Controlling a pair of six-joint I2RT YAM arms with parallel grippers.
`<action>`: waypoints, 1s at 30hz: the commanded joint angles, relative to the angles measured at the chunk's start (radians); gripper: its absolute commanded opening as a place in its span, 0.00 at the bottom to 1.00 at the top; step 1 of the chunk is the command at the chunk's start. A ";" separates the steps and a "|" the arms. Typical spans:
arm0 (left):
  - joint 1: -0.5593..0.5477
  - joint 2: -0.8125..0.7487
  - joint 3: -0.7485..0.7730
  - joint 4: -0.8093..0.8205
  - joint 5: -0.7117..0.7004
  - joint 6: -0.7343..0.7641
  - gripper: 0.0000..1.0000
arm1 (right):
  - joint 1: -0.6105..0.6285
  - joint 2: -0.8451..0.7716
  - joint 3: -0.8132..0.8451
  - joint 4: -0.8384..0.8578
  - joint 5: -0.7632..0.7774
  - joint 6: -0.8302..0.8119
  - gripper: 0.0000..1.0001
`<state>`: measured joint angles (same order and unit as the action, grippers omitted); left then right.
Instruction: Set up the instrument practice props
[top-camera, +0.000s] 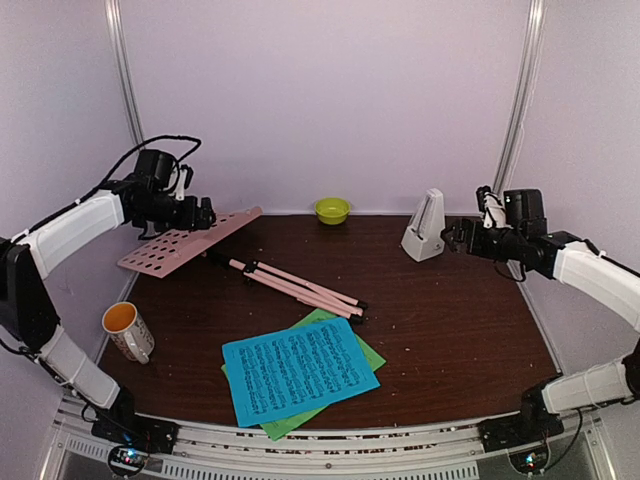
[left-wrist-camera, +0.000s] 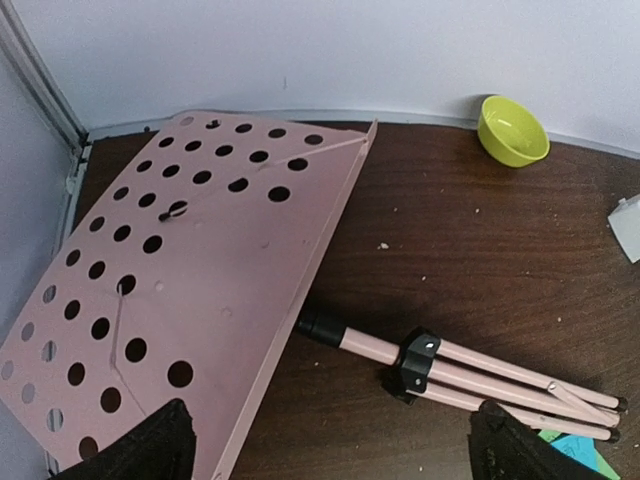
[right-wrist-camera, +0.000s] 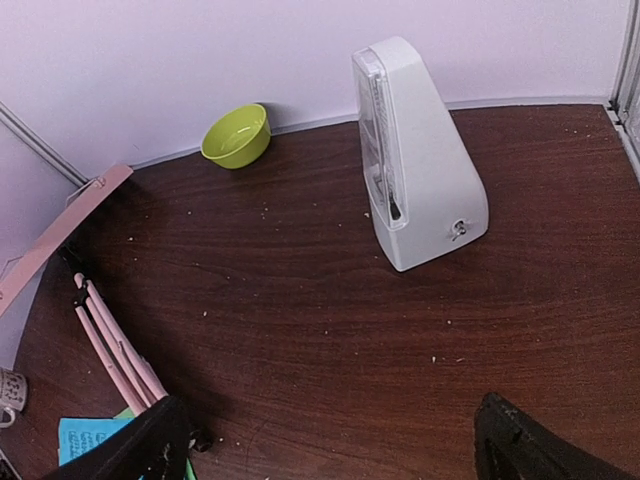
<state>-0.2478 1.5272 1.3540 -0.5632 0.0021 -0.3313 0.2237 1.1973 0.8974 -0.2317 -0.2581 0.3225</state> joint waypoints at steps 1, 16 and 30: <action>0.022 0.069 0.165 -0.022 0.097 0.060 0.98 | 0.002 0.061 0.090 -0.039 -0.076 0.049 1.00; 0.159 0.430 0.590 -0.233 0.345 0.221 0.98 | 0.021 0.134 0.153 -0.069 -0.074 0.073 1.00; 0.143 0.549 0.569 -0.291 0.446 0.297 0.83 | 0.073 0.130 0.153 -0.005 -0.169 0.085 1.00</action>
<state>-0.0902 2.0552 1.9518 -0.8421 0.4137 -0.0723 0.2832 1.3281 1.0245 -0.2749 -0.3965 0.3931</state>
